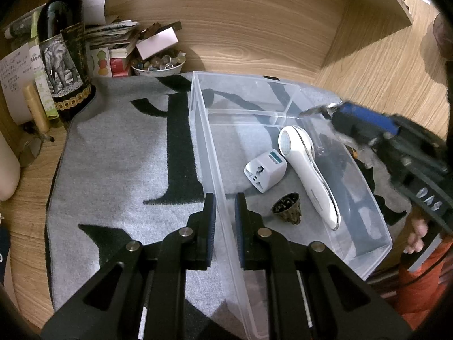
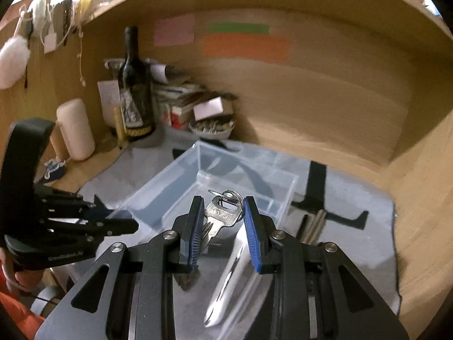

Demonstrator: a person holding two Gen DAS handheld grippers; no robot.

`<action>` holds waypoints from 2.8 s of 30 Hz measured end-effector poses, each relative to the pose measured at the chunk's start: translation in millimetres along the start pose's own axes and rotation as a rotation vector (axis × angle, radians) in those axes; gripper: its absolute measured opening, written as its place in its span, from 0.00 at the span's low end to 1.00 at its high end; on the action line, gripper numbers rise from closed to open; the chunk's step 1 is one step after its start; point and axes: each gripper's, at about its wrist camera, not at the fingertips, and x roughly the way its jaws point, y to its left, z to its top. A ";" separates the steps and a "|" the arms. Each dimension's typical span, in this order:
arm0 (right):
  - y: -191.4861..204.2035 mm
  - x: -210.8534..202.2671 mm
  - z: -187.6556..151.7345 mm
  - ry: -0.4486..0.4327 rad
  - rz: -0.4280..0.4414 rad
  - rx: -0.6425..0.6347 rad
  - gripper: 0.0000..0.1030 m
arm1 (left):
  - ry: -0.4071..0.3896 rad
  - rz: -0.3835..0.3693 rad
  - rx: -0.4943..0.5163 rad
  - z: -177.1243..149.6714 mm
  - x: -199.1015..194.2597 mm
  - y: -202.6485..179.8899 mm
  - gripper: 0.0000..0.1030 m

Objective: Organize rigid objects
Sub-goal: 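Drop the keys into the box beside the white device with the right gripper, then grasp the black-and-gold cylinder with the right gripper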

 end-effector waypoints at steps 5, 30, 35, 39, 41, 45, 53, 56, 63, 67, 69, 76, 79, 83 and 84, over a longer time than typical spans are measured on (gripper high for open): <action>-1.4 23.2 -6.7 0.107 0.032 -0.004 0.25 | 0.001 0.001 0.002 -0.5 -0.3 -0.1 0.12; -45.4 -7.1 -4.6 0.076 -0.099 0.109 0.46 | 0.000 -0.001 0.003 -0.6 -0.1 0.1 0.12; -78.0 -14.2 -9.9 0.074 -0.205 0.172 0.48 | 0.001 -0.008 -0.012 -1.5 0.4 -0.2 0.12; -99.0 -12.0 -19.3 0.111 -0.255 0.208 0.49 | 0.001 -0.008 -0.014 -2.6 0.4 -0.7 0.12; -107.5 -7.2 -26.8 0.144 -0.276 0.217 0.51 | 0.001 -0.008 -0.014 -3.2 0.6 -2.1 0.12; -120.5 7.0 -42.6 0.220 -0.278 0.232 0.53 | 0.001 -0.008 -0.014 -2.9 0.3 -0.8 0.12; -138.7 34.2 -68.3 0.328 -0.319 0.219 0.53 | 0.001 -0.010 -0.015 -2.9 0.3 -0.5 0.12; -145.9 42.7 -71.9 0.345 -0.307 0.231 0.53 | 0.001 -0.010 -0.014 -3.2 0.5 -2.2 0.12; -149.2 48.3 -70.9 0.332 -0.253 0.247 0.39 | 0.003 -0.011 -0.021 -2.9 0.7 -0.1 0.12; -146.2 45.6 -72.0 0.321 -0.221 0.260 0.21 | 0.003 -0.012 -0.024 -3.4 0.4 -0.1 0.12; -145.1 43.5 -72.7 0.316 -0.232 0.259 0.21 | 0.004 -0.012 -0.024 -3.4 0.4 0.2 0.12; -138.3 22.5 -64.1 0.243 -0.236 0.273 0.21 | 0.004 -0.011 -0.024 -3.1 0.6 0.7 0.12; -129.4 11.3 -52.4 0.200 -0.230 0.259 0.21 | 0.004 -0.011 -0.025 -3.0 0.5 1.0 0.12; -113.1 0.2 -36.5 0.148 -0.222 0.214 0.21 | 0.004 -0.008 -0.030 -3.0 0.5 1.2 0.12; -108.7 -2.5 -32.7 0.137 -0.216 0.204 0.21 | 0.005 -0.006 -0.030 -3.1 0.3 1.2 0.12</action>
